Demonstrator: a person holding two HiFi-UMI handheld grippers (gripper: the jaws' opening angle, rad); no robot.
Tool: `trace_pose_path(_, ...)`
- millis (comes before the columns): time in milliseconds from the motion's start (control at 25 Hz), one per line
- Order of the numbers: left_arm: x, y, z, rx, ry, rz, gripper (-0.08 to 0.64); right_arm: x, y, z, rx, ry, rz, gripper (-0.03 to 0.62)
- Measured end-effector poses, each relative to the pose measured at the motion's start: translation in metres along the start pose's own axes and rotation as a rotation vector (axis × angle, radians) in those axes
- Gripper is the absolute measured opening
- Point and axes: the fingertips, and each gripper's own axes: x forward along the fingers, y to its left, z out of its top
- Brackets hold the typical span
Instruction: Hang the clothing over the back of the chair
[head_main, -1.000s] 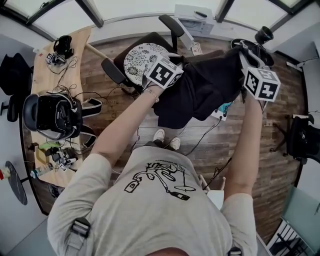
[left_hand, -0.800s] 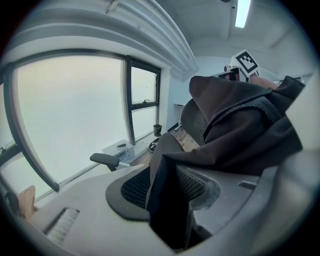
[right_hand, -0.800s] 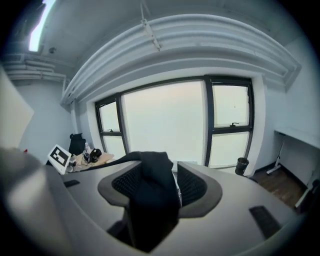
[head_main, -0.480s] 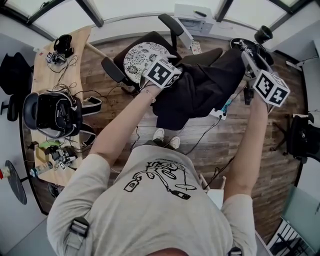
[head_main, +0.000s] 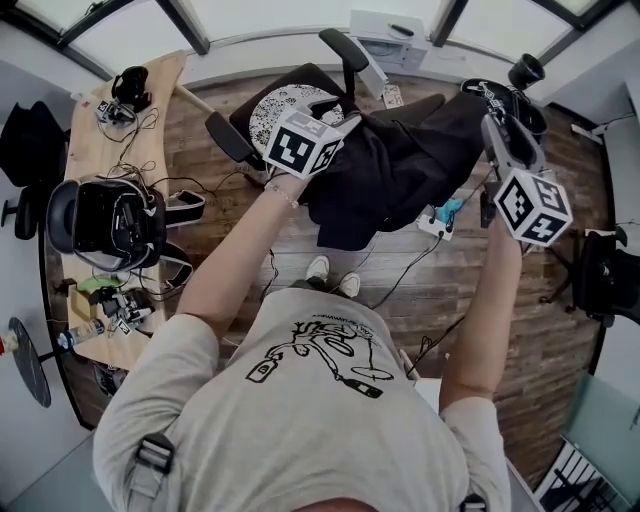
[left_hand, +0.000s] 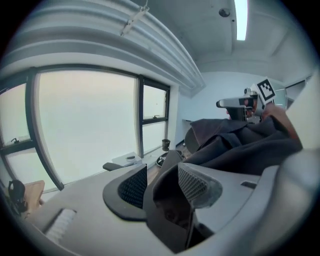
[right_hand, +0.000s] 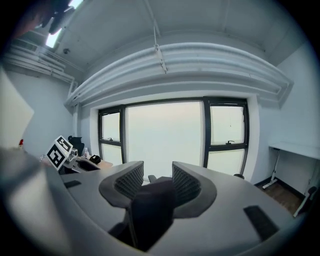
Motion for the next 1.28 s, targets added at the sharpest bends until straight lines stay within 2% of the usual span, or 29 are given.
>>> trace_pose_path(280,-0.066,-0.008,0.049,-0.076,-0.221,0.009,0.127,-0.04,0.047,0.025,-0.042,-0.086,0.023,0.122)
trace_pose_path(480,-0.118,-0.038,0.078,-0.062,-0.37,0.001,0.092,-0.072,0.081,0.043,-0.082,-0.153,0.039,0.094)
trace_pose_path(640,-0.153,-0.063,0.092,-0.062,-0.453,-0.037,0.06,-0.098,0.11,0.059,-0.12,-0.196,0.035,0.074)
trace_pose_path(880,-0.189,-0.093,0.091,-0.078,-0.506,-0.082,0.046,-0.132,0.144,0.062,-0.125,-0.236,0.04,0.049)
trace_pose_path(1280,-0.215,-0.141,0.062,-0.047,-0.498,-0.106,0.046,-0.171,0.175,0.044,-0.128,-0.235,0.031,0.036)
